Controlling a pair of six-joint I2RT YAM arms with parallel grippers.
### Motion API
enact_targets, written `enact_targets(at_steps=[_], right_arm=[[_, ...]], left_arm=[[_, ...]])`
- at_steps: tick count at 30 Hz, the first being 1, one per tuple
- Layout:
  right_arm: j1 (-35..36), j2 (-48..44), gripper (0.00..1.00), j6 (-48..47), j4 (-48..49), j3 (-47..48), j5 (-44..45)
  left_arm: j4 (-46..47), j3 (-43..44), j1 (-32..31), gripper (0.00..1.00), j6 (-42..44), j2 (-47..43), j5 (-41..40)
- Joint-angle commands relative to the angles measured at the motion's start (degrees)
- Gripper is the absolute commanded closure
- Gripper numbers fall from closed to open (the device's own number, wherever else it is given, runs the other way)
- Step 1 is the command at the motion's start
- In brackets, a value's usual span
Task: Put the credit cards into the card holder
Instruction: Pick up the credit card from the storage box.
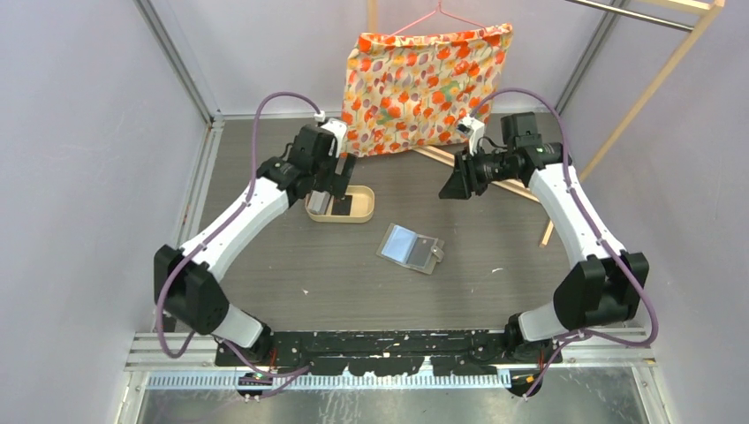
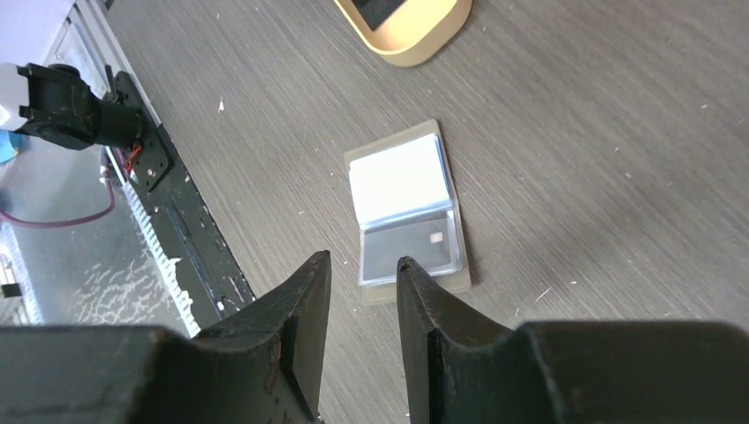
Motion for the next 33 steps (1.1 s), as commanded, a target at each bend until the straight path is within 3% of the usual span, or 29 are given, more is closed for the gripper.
enact_targets(at_steps=[1, 11, 20, 33], right_arm=[[0.3, 3.7, 0.61, -0.7, 1.0, -1.9, -0.4], [0.3, 4.1, 0.59, -2.3, 2.1, -5.8, 0.3], [0.2, 6.5, 0.59, -3.2, 1.1, -5.9, -0.2], [0.2, 8.3, 0.59, -4.0, 0.1, -5.8, -1.0]], left_arm=[[-9.2, 5.8, 2.3, 0.01, 4.9, 6.4, -5.4], [-11.3, 16.2, 4.0, 0.0, 9.8, 20.8, -6.8], [-10.4, 14.0, 4.6, 0.24, 8.9, 23.3, -8.4], [-10.2, 14.1, 4.6, 0.3, 8.8, 27.8, -7.9]])
